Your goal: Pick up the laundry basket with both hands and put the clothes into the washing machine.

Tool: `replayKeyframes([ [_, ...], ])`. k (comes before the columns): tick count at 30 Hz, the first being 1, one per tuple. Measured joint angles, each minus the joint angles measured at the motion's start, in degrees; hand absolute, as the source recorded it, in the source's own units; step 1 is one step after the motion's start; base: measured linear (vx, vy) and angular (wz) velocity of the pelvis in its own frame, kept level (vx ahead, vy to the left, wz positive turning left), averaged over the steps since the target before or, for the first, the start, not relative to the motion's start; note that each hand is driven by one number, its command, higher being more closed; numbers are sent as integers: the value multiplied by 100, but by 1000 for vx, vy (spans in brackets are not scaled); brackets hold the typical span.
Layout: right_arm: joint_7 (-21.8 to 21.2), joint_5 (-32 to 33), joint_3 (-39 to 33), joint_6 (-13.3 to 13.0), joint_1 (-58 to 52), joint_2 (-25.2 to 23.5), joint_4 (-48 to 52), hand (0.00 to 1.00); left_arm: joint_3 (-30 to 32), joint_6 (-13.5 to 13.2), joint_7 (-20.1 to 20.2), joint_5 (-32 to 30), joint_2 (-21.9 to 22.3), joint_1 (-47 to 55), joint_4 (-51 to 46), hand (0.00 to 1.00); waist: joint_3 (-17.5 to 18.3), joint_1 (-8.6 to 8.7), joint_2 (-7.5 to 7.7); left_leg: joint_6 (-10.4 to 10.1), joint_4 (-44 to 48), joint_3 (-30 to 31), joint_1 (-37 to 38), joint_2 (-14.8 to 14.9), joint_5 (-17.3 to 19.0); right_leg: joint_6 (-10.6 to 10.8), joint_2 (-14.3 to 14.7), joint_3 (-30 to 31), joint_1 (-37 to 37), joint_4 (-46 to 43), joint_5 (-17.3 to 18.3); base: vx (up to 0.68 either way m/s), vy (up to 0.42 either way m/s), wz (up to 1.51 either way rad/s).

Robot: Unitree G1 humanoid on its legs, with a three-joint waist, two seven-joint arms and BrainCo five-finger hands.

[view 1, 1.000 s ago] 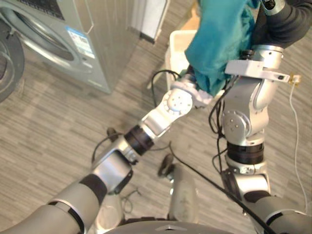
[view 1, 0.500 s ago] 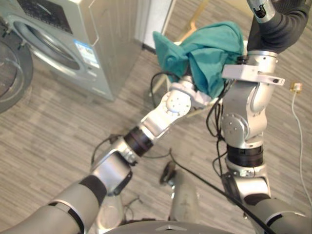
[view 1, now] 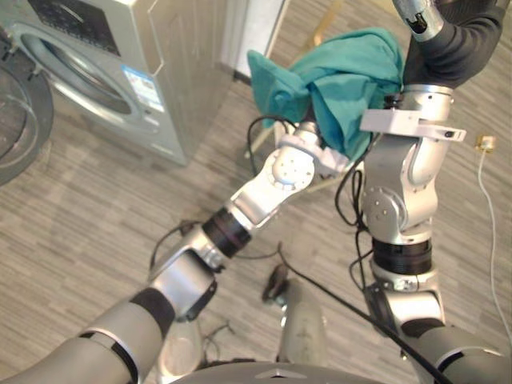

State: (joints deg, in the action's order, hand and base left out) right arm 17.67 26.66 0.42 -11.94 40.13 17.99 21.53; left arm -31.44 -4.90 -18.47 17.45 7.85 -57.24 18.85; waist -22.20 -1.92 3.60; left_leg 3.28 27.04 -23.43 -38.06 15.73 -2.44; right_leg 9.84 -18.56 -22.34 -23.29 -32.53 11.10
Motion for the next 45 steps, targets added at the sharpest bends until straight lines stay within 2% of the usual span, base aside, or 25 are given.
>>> replayKeyframes([
  [12,7,-1,44,4,-27,-1,-1,0,0,1,-8,-12,1,0,-6,100,5,16,9,55,219,-13,-96,104,78,13,26,82,-91,-88,-1,25,-57,-3],
  [20,6,-4,176,45,-70,1,2,0,-46,49,-34,-163,5,-20,30,100,11,235,19,11,285,-274,-44,197,171,0,62,439,-323,-110,-51,-14,-34,-17],
  [24,7,-4,179,41,-151,35,20,0,-259,203,-87,-308,60,-428,383,100,11,374,19,33,287,-450,36,257,182,40,77,599,-410,-76,-164,4,-22,-21],
  [33,2,3,184,-39,-185,135,445,0,-267,259,-82,-666,124,-884,455,100,8,672,24,69,269,-838,111,308,216,66,88,1011,-708,-31,-296,13,-18,-18],
  [41,-15,2,264,-65,-136,445,678,0,-236,289,-79,-1115,137,-1219,448,100,-2,720,23,74,151,-1258,108,307,251,61,112,1395,-1085,134,-472,34,-19,-20],
  [43,-20,2,231,-85,-59,507,702,0,-222,343,-78,-1219,133,-1379,456,100,-12,824,17,75,82,-1283,70,286,250,89,124,1406,-1105,262,-543,50,-17,-7],
  [45,-22,1,160,-96,13,534,750,0,-218,354,-78,-1298,122,-1560,484,100,-58,837,-1,74,23,-1294,34,287,250,74,161,1410,-1122,391,-606,57,-16,-7],
])
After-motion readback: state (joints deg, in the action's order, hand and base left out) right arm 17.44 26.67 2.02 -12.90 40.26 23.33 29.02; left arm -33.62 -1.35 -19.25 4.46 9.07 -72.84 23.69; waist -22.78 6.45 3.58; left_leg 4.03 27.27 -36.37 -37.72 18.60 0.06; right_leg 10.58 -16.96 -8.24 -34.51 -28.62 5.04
